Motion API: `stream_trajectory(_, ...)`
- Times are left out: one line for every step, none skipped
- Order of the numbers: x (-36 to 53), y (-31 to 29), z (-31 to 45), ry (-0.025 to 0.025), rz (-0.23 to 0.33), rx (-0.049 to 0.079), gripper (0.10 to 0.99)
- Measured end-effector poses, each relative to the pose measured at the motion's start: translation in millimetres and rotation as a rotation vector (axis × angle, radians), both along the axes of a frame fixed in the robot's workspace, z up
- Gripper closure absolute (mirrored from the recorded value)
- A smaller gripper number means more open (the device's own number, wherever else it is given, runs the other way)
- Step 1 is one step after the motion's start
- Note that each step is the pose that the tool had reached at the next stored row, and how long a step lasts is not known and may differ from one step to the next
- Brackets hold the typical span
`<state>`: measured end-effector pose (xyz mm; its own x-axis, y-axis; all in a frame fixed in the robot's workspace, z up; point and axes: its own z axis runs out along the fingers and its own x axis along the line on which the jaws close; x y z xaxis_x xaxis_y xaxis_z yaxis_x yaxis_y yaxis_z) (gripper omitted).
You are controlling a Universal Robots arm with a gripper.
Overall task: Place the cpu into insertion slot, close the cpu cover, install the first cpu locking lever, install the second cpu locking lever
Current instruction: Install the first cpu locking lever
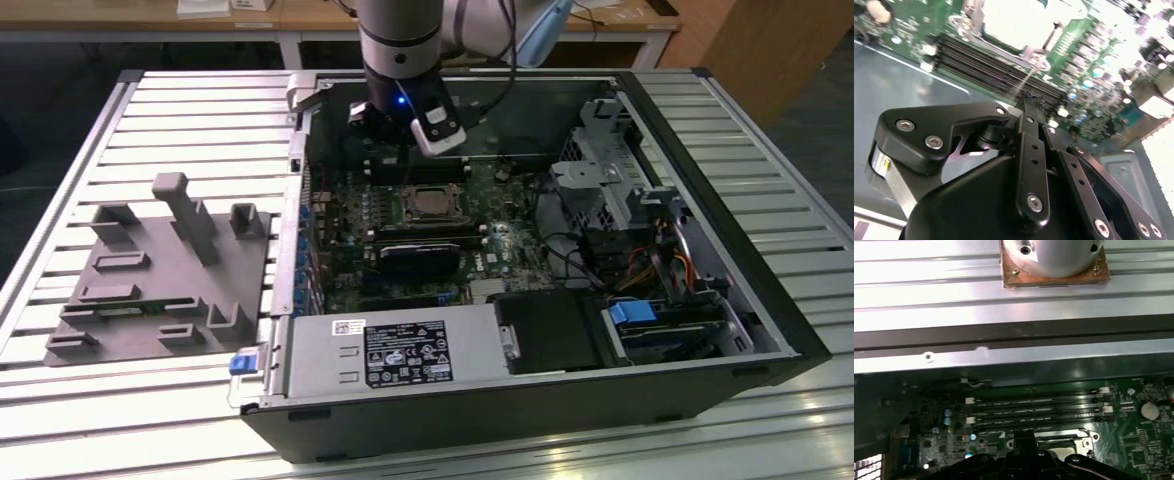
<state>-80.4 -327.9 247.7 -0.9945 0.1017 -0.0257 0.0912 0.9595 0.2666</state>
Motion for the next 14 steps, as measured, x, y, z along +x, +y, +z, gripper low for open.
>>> stream_trajectory(3.0,0.0,0.0,0.0001,0.0,0.0,0.984)
stream_trajectory(5.8,0.0,0.0,0.0,0.0,0.0,0.984)
stream_trajectory(8.0,0.0,0.0,0.0,0.0,0.0,0.984)
stream_trajectory(9.8,0.0,0.0,0.0,0.0,0.0,0.984)
stream_trajectory(10.5,-0.1,0.0,0.0002,0.0,0.0,0.984)
stream_trajectory(10.5,-0.1,0.0,0.0001,0.0,0.0,0.984)
stream_trajectory(10.5,0.0,0.0,0.0,0.0,0.0,0.984)
stream_trajectory(10.6,0.0,0.0,0.0,0.0,0.0,0.984)
stream_trajectory(10.6,0.0,0.0,-0.0001,0.0,0.0,0.984)
stream_trajectory(10.6,0.0,0.0,-0.0024,0.0,0.0,0.984)
stream_trajectory(10.6,-0.2,-0.1,-0.0099,0.0,0.0,0.984)
stream_trajectory(10.4,-0.2,-0.3,-0.0212,0.0,0.0,0.984)
stream_trajectory(10.1,-0.3,-0.4,-0.0341,0.0,0.0,0.984)
stream_trajectory(9.9,-0.4,-0.6,-0.0473,0.0,0.0,0.984)
